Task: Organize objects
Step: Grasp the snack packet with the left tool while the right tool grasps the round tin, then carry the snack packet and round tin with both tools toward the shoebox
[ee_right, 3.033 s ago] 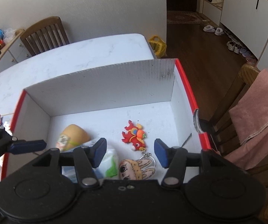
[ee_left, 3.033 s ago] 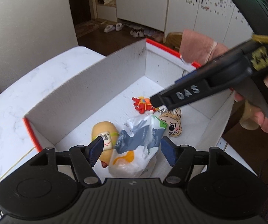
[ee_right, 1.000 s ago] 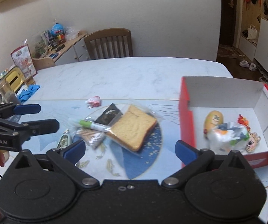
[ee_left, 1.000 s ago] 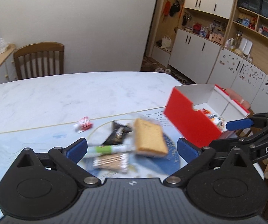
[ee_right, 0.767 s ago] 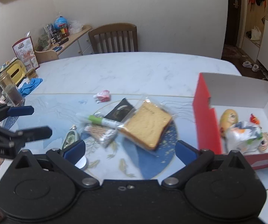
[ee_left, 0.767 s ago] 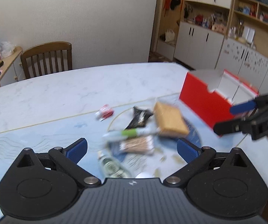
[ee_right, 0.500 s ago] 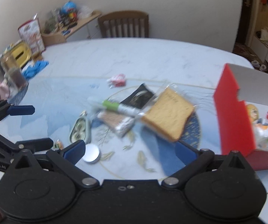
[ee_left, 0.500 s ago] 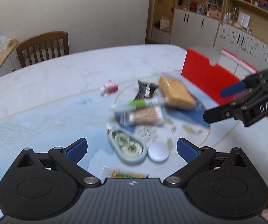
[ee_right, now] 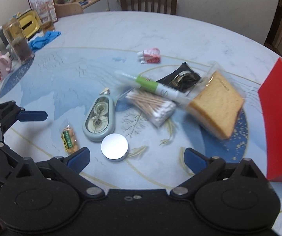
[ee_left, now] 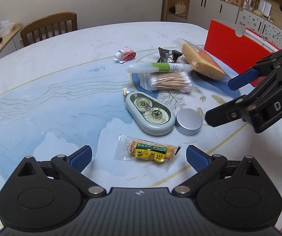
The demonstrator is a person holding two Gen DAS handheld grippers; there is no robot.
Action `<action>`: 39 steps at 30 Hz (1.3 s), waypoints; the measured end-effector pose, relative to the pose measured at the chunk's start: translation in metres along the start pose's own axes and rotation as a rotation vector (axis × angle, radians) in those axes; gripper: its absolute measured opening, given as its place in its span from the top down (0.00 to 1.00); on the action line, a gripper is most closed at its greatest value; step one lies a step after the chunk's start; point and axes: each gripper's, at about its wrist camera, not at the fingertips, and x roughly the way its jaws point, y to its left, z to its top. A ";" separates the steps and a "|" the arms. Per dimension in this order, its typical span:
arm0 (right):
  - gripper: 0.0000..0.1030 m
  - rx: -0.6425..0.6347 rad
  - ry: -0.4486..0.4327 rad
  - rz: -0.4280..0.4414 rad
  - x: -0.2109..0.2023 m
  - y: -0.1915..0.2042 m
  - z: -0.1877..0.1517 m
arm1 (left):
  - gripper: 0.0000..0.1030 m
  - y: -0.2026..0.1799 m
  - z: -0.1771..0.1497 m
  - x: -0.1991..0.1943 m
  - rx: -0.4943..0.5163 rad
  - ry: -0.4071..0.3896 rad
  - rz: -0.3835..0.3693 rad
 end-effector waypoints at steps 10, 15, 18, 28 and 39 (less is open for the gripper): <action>0.08 -0.006 0.065 -0.014 0.028 0.008 -0.002 | 0.01 -0.004 -0.005 0.015 0.060 -0.007 0.027; 0.17 -0.043 0.081 -0.020 0.035 0.015 -0.004 | 0.01 -0.006 -0.006 0.016 0.072 -0.020 0.028; 0.20 -0.077 0.081 -0.028 0.038 0.021 -0.005 | 0.02 -0.007 -0.006 0.016 0.081 -0.030 0.037; 0.42 -0.119 0.060 -0.010 0.035 0.030 0.001 | 0.31 -0.010 -0.004 0.011 0.071 -0.034 0.004; 0.63 -0.110 0.042 -0.009 0.031 0.027 -0.001 | 0.46 -0.024 -0.001 0.005 0.086 -0.025 0.045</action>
